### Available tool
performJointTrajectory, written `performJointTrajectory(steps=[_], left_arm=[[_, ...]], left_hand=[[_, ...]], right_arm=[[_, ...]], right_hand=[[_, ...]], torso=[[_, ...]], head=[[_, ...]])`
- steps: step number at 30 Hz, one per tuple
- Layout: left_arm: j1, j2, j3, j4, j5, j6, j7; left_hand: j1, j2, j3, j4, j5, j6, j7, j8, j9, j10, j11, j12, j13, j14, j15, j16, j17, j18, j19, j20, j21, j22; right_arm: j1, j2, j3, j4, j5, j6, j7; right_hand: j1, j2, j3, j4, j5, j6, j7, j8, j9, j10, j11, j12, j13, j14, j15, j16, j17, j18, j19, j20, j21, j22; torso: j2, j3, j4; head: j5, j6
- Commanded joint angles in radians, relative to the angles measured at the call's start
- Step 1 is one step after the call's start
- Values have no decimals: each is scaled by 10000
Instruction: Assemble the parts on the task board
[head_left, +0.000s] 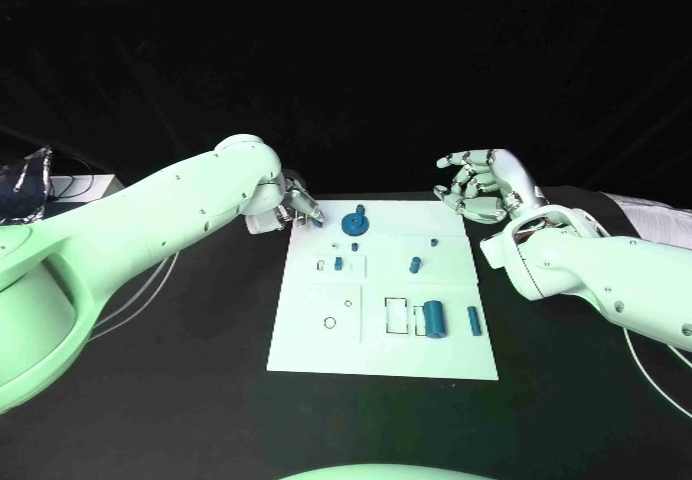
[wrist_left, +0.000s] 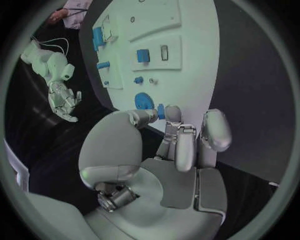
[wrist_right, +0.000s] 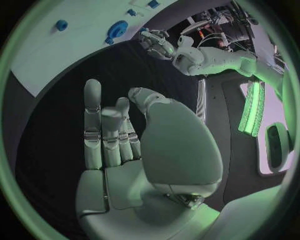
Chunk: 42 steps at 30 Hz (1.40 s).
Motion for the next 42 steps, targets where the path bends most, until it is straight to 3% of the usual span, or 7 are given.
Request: performJointTrajectory(steps=[1,7,16,19,28,42], left_arm=[[-80,-310,-5,615,409,-785,-210],[-402,-1172,-16,2056,247,-1469,-329],[-909,-1970,-24,3516,-105,-2051,-352],[-1050,-2055,-24,3755,-219,-2186,-332],[-1318,-2043,-24,4181,-367,-2194,-233],[-1410,-1839,-51,4141,-751,-1838,-139]], left_hand=[[-119,-9,1787,-1719,57,84,-32,43,18,63,-5,67,24,697,-56,47,1768,-56,90,-6,54,29],[-230,-60,1913,-1821,212,166,-61,73,41,183,-35,98,63,722,-85,67,1811,-73,154,-33,116,107],[-318,-115,1998,-1886,319,248,-92,88,49,228,-66,38,-33,744,-113,82,1849,-89,212,-58,170,178],[-352,-135,2041,-1910,359,285,-107,91,51,279,-81,35,-31,757,-128,92,1872,-97,242,-72,198,215],[-380,-151,2073,-1929,390,313,-119,94,52,324,-94,35,-26,766,-140,100,1890,-103,266,-83,220,244],[-394,-162,2086,-1939,403,322,-123,93,53,326,-98,17,-54,771,-145,104,1899,-98,255,-89,207,224]], right_arm=[[4,-44,5,-18,156,-145,474],[1,-127,1,-68,210,-255,839],[-14,-182,-21,-137,169,-273,959],[-22,-177,-26,-154,157,-254,948],[-48,-157,-34,-190,73,-181,884],[-53,-153,-36,-191,48,-24,731]], right_hand=[[-79,-14,27,-44,58,25,60,35,12,-23,-19,-25,-22,41,7,-73,-47,126,57,-16,-67,-16],[26,15,162,-156,179,41,69,55,38,-45,-20,-39,-103,36,-2,-201,-67,125,79,-32,-120,-50],[37,2,282,-233,221,45,84,65,59,-92,-7,-112,-229,-120,4,-720,-478,116,62,-39,-182,-78],[30,-1,292,-237,226,43,85,65,62,-97,-5,-122,-246,-131,5,-763,-503,115,58,-38,-192,-82],[1,-11,316,-245,243,28,90,61,66,-111,1,-149,-294,-173,11,-914,-603,112,42,-36,-222,-97],[-88,-17,336,-227,295,-4,98,50,73,-121,11,-177,-365,-202,22,-1097,-700,109,25,-26,-273,-125]], torso=[[-84,-32,102],[-161,-79,167],[-220,-141,244],[-218,-149,239],[-190,-117,189],[-193,-95,204]], head=[[-62,-64],[-88,-152],[-102,-217],[-83,-229],[-53,-248],[-69,-306]])
